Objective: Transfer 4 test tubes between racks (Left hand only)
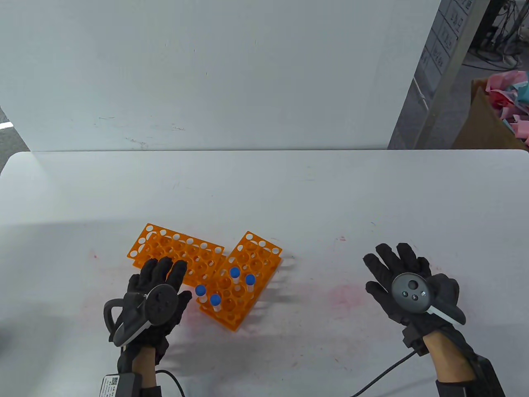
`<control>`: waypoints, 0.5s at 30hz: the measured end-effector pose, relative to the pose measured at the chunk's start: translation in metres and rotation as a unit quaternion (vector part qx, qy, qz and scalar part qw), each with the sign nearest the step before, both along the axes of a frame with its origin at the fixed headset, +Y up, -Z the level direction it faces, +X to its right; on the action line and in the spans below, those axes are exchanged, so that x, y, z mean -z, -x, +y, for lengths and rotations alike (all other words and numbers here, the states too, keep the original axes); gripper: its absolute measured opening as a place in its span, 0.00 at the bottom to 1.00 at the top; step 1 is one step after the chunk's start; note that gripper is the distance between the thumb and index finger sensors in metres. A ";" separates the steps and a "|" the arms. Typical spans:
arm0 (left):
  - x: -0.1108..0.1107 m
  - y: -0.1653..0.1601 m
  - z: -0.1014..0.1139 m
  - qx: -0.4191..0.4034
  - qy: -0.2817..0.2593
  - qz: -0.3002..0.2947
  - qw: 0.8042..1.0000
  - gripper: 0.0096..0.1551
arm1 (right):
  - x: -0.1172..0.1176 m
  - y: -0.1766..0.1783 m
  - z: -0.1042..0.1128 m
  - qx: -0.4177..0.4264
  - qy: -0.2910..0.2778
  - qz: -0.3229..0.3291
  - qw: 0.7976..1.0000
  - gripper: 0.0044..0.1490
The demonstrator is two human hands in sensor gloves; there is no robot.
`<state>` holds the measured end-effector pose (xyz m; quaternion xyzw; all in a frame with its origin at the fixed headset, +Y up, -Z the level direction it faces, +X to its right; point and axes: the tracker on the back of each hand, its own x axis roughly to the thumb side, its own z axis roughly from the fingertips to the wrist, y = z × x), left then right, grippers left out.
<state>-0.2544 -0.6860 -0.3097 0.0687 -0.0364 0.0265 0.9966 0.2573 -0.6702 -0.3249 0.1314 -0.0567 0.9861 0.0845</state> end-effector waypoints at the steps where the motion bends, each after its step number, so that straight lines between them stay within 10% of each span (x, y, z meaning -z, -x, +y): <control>1: 0.002 0.002 -0.002 -0.002 0.007 0.004 1.000 0.43 | 0.000 0.000 -0.001 -0.004 0.000 -0.001 1.000 0.41; 15: 0.010 0.006 -0.010 0.018 0.053 0.018 0.998 0.44 | 0.008 0.003 -0.019 -0.087 0.094 -0.023 0.992 0.47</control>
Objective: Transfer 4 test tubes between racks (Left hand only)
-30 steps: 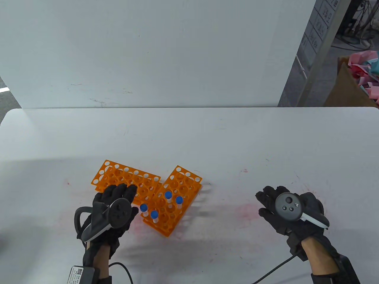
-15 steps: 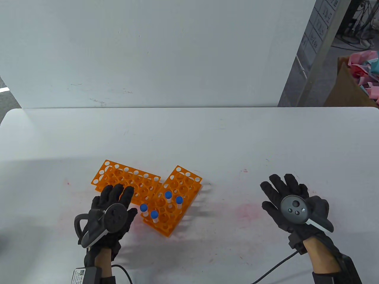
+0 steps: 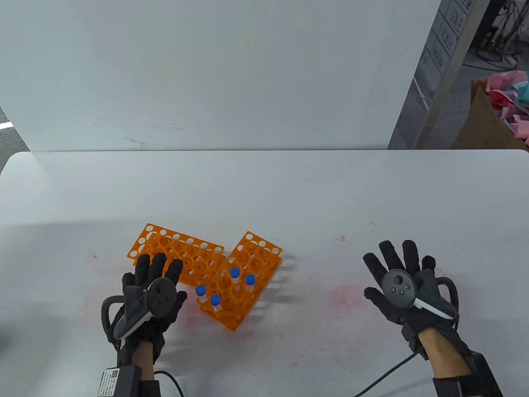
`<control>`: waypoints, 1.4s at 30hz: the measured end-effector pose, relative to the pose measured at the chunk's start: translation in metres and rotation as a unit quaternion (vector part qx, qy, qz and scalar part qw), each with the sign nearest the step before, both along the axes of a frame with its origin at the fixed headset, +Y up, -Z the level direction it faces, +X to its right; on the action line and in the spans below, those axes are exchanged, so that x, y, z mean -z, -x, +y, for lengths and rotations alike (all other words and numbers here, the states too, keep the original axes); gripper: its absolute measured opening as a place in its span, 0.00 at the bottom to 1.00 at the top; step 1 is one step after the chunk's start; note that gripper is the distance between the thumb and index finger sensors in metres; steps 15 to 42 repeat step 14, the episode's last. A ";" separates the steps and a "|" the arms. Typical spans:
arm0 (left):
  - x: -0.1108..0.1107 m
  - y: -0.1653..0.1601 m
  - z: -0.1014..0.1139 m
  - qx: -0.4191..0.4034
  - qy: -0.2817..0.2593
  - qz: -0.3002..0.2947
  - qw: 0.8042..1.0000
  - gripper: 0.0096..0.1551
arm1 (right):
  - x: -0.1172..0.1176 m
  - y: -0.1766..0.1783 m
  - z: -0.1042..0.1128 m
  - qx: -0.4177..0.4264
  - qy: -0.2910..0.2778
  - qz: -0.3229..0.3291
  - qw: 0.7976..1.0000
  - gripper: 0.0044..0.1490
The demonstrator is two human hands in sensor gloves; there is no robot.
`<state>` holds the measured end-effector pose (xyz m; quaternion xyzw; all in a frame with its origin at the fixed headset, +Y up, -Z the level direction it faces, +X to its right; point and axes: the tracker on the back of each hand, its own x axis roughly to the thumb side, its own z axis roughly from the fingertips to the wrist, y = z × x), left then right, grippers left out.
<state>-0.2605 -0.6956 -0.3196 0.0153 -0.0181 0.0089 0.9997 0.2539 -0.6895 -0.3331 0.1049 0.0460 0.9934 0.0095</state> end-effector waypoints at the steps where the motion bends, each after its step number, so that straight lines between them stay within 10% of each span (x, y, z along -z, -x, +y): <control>1: 0.000 0.000 0.000 0.001 0.000 0.000 1.000 0.44 | 0.000 0.000 0.000 -0.001 0.004 0.001 1.000 0.47; 42: 0.002 0.000 -0.003 -0.003 0.008 0.005 1.000 0.44 | -0.001 0.004 -0.002 -0.001 0.008 0.015 1.000 0.46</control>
